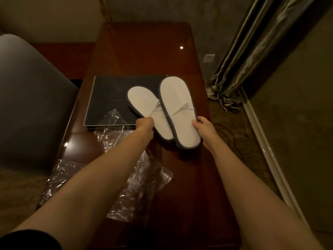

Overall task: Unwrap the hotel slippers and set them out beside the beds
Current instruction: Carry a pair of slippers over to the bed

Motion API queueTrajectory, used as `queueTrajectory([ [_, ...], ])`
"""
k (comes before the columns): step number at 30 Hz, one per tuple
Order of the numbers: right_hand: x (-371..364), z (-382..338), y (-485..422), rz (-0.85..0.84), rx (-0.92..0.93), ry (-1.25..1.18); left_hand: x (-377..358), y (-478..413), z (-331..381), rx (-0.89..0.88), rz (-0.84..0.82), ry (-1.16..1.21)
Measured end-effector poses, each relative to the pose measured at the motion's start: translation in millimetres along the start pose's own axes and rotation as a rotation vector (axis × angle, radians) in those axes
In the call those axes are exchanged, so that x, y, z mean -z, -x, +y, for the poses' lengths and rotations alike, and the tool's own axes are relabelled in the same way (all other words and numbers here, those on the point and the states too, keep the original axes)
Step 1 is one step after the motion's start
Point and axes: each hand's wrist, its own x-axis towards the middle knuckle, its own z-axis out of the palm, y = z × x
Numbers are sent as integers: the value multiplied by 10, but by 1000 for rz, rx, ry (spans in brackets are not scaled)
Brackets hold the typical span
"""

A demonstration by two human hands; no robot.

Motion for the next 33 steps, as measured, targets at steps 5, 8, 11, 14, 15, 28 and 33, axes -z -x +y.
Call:
queueTrajectory([
  [5,-13,-176,26,-14,15,9,87,88,104,-115,-33,20],
  [8,-57,-320,73,-43,18,7,170,180,196,-206,-71,66],
  [11,-136,-505,136,-76,40,-35,290,280,307,-301,-62,107],
  [14,-294,-714,210,-131,69,-91,496,414,459,-370,-27,118],
  [15,-369,-779,239,-156,78,-99,587,459,513,-391,-12,115],
  [28,-2163,-1309,1024,-477,253,110,2596,798,929,-553,201,389],
  [33,-3172,-1267,1635,-703,309,98,3764,919,877,-586,364,504],
])
